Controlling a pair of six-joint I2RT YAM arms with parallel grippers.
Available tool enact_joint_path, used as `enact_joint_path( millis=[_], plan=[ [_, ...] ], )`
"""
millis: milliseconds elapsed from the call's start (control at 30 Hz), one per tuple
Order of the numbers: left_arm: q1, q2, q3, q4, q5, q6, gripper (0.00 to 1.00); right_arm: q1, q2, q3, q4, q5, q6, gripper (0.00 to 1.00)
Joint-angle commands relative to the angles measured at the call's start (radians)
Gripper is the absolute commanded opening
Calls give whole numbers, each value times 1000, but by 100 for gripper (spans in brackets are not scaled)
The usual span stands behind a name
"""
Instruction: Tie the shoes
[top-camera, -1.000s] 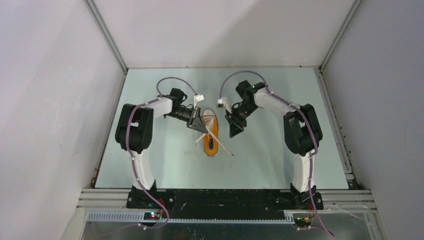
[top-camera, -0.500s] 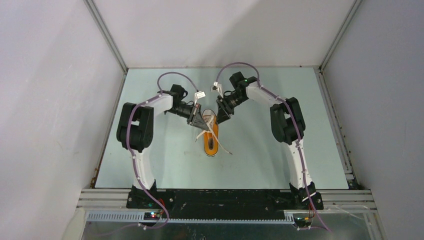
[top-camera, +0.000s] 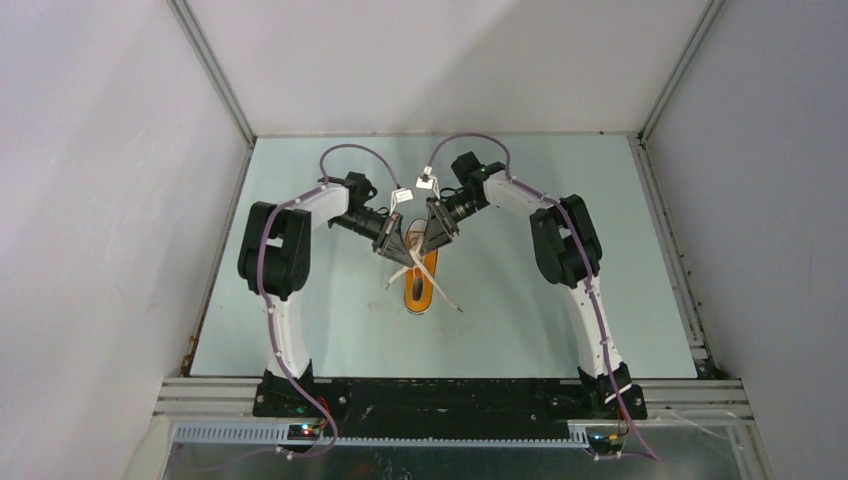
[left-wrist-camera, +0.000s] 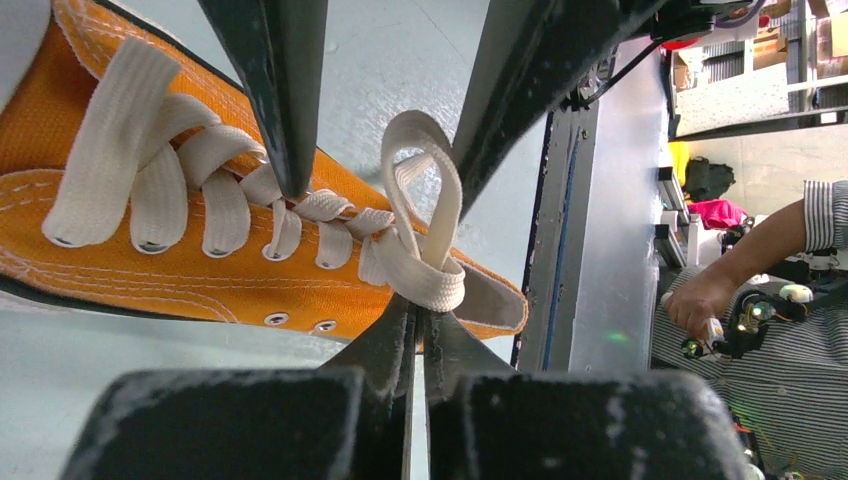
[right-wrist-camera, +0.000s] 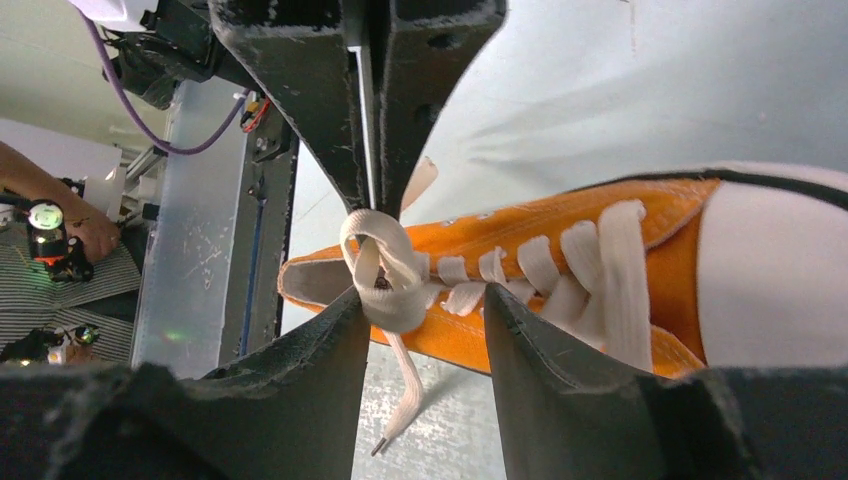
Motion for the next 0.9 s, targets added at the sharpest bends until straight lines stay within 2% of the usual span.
enact_joint_path(
  millis=[0,267,433,700,767,867],
  plan=[
    [-4,-14,16,-32,25,52,4,21,-3,-17,54,-61,17,48],
    [-3,-25,-8,8,38,31,4,26,-23,-110,255,-121,167,49],
    [2,-38,-47,94,34,-47,4,27,-51,-225,509,-158,370,50],
    [3,-47,-37,125,23,-103,4,21,-87,-401,1070,-159,786,50],
    [2,-53,-36,120,20,-102,4,23,-86,-418,1166,-158,855,49],
    [3,-63,-38,110,9,-98,4,26,-79,-423,1251,-157,911,40]
  ],
)
